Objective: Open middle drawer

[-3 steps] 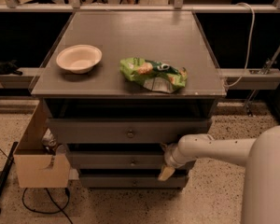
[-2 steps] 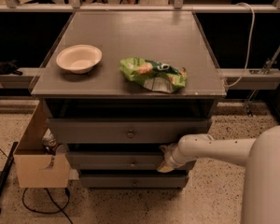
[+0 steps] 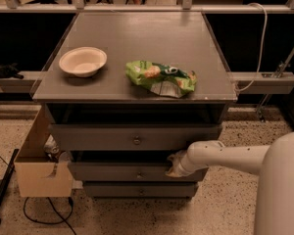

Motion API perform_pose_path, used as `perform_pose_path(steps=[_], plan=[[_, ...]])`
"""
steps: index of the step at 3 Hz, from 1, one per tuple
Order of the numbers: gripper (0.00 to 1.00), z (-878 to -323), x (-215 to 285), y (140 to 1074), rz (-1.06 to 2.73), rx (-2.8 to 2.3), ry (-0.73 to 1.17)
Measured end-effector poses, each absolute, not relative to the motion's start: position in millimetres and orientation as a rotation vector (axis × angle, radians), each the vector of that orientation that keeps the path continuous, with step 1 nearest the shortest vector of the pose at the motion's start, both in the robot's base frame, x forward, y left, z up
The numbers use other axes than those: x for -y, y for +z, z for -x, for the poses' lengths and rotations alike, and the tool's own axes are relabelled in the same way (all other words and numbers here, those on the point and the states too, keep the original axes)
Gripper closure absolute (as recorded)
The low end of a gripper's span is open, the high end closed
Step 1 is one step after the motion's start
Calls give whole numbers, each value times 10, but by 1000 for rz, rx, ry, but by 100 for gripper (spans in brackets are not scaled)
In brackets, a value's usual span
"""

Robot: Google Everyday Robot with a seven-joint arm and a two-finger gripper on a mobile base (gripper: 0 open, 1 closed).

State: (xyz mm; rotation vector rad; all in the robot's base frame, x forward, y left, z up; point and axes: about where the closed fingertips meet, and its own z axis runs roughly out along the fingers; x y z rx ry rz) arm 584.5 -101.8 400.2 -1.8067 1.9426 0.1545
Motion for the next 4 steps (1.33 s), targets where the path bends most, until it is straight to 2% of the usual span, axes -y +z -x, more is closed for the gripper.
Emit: perform_pose_path(steps=[1, 2, 4], plan=[[100, -5740, 1047, 4059, 1831, -1950, 161], [100, -5626, 1085, 4099, 1849, -1960, 171], [91, -5502, 1135, 4135, 1859, -1973, 183]])
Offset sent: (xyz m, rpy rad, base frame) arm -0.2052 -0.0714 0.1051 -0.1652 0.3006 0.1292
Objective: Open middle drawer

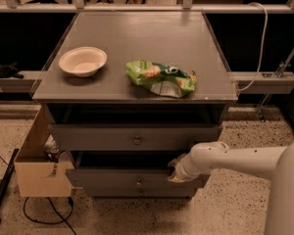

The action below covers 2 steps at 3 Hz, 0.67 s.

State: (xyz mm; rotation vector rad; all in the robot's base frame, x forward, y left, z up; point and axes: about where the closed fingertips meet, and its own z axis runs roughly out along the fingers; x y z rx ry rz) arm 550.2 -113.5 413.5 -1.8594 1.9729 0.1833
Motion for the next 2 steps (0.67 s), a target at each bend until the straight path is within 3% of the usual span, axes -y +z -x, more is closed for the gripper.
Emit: perform_pose_path(steps=[1, 2], plan=[[73, -5502, 1135, 4135, 1859, -1973, 183], [41, -5502, 1134, 4135, 1859, -1973, 183]])
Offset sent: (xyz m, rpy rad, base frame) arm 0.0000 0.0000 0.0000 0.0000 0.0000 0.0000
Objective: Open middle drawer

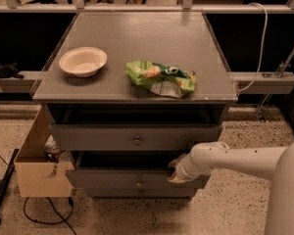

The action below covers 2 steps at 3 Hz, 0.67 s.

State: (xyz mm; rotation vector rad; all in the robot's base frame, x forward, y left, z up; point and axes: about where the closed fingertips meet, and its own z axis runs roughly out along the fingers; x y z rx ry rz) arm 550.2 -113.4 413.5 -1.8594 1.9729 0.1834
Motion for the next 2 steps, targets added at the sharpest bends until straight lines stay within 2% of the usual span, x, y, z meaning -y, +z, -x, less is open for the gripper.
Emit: perform_pose_path(steps=[1, 2], plan=[[18, -5502, 1134, 4134, 1859, -1973, 183], [0, -5502, 1134, 4134, 1859, -1973, 183]])
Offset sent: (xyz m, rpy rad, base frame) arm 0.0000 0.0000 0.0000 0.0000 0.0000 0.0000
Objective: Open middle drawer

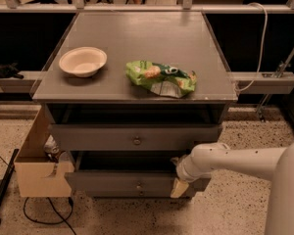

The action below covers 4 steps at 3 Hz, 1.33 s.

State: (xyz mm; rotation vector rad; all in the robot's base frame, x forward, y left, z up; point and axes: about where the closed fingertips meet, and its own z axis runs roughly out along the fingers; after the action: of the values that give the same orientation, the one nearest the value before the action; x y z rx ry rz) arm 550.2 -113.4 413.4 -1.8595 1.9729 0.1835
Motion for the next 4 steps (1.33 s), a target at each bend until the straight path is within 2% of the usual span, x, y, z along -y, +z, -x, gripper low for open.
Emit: perform_pose_path(steps=[2, 3, 4], plan=[[47, -5475, 1124, 4103, 1867, -1972, 185], [70, -5216, 1205, 3973, 1844, -1974, 239], [99, -5168, 1213, 4010, 1840, -1974, 248]])
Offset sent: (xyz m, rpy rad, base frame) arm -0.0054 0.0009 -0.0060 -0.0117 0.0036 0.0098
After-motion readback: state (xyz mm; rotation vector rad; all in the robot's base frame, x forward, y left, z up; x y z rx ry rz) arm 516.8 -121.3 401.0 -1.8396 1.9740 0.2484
